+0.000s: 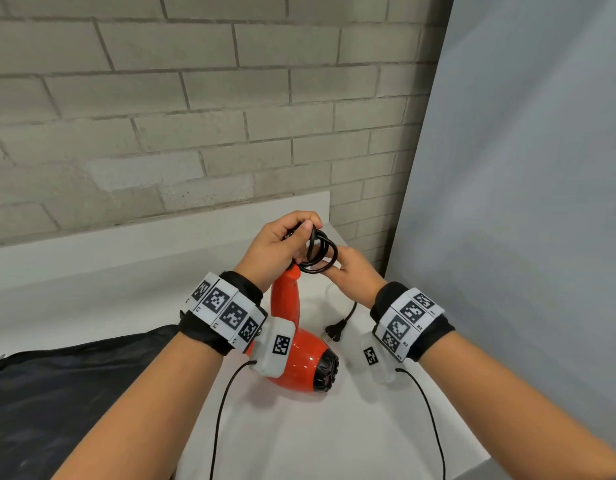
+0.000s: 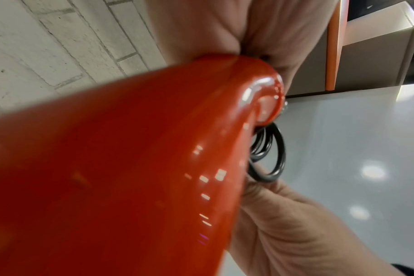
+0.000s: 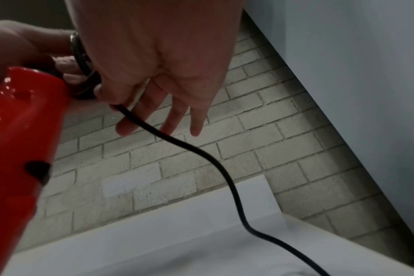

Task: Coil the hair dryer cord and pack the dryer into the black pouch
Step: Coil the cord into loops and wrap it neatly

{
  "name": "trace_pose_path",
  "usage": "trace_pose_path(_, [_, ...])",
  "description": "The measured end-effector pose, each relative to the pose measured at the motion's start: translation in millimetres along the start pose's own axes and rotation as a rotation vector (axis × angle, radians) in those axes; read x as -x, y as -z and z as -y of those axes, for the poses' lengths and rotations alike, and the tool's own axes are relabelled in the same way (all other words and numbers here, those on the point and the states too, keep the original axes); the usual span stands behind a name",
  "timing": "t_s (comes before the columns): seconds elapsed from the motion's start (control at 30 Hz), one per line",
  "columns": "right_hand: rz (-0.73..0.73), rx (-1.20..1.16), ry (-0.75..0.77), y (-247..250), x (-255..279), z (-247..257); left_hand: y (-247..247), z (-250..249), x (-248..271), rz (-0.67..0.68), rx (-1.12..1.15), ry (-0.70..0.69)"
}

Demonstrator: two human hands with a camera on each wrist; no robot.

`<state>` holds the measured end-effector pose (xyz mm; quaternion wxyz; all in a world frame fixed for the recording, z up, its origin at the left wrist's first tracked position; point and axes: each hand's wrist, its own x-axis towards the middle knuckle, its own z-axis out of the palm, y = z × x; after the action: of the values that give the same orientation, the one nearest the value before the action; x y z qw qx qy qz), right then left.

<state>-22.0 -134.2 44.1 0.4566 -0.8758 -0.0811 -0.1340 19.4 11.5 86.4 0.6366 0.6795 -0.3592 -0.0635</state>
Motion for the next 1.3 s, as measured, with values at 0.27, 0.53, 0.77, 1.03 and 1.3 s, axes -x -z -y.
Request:
trace_pose_path(0.27, [-0.131,0.177,-0.046,29,-13,14,4,-1,3,0.030,-0.101,0.041])
trace_pose_path(0.53, [-0.353,0.173,0.017,53,-11,50,2,-2,0,0.018,-0.163,0.061])
trace_pose_path(0.77, [-0.293,0.078,0.038,50,5,56,0,-1,-1,0.032,-0.179,0.079])
trace_pose_path(1.03, [0.079,-0.242,-0.355,46,53,-9,-6,4,-1,-0.095,-0.120,0.058])
trace_pose_path(1.3, [0.584,0.443,-0.468,9,74,-56,-6,4,-1,-0.110,-0.128,0.076])
